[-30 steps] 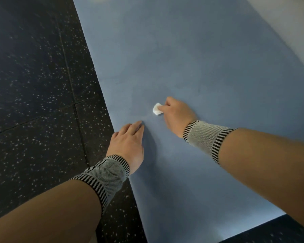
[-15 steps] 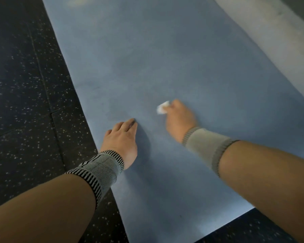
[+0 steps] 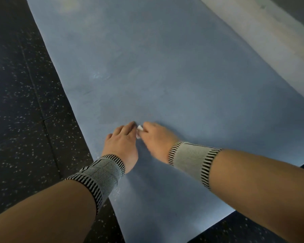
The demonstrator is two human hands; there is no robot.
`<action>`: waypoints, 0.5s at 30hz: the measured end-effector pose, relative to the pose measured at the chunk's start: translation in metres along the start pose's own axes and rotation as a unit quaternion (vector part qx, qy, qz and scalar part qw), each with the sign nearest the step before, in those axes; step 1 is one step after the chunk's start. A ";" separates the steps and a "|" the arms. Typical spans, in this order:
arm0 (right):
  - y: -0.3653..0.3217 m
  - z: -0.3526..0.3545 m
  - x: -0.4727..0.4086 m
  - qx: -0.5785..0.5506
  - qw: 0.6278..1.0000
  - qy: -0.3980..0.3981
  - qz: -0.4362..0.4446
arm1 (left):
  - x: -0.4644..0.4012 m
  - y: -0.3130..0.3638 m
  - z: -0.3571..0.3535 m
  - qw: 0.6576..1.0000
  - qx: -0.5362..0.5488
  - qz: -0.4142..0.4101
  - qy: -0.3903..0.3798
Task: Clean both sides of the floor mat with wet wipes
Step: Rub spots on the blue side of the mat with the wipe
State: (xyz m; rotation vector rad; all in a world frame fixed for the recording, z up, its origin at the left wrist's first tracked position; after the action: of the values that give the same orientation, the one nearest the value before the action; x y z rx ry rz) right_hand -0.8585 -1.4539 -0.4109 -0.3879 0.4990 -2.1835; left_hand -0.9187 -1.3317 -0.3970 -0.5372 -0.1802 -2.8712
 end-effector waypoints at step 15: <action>0.043 0.018 0.067 -0.016 0.996 0.003 -0.091 | 0.001 0.039 -0.001 0.998 -0.019 -0.062 -0.023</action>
State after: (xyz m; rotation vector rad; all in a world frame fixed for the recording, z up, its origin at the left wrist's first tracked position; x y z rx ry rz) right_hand -0.8622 -1.5355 -0.4083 -0.4596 0.5198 -2.3548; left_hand -0.9110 -1.3701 -0.3943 -0.6212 -0.1725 -2.9904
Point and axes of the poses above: each hand's wrist, its own x-axis away from the middle knuckle, its own z-axis out of the back of the hand, y = z × x, the point moved 1 cm from there along -x, towards the middle knuckle, and after that the axes turned 1 degree about z, right-handed, at the moved point
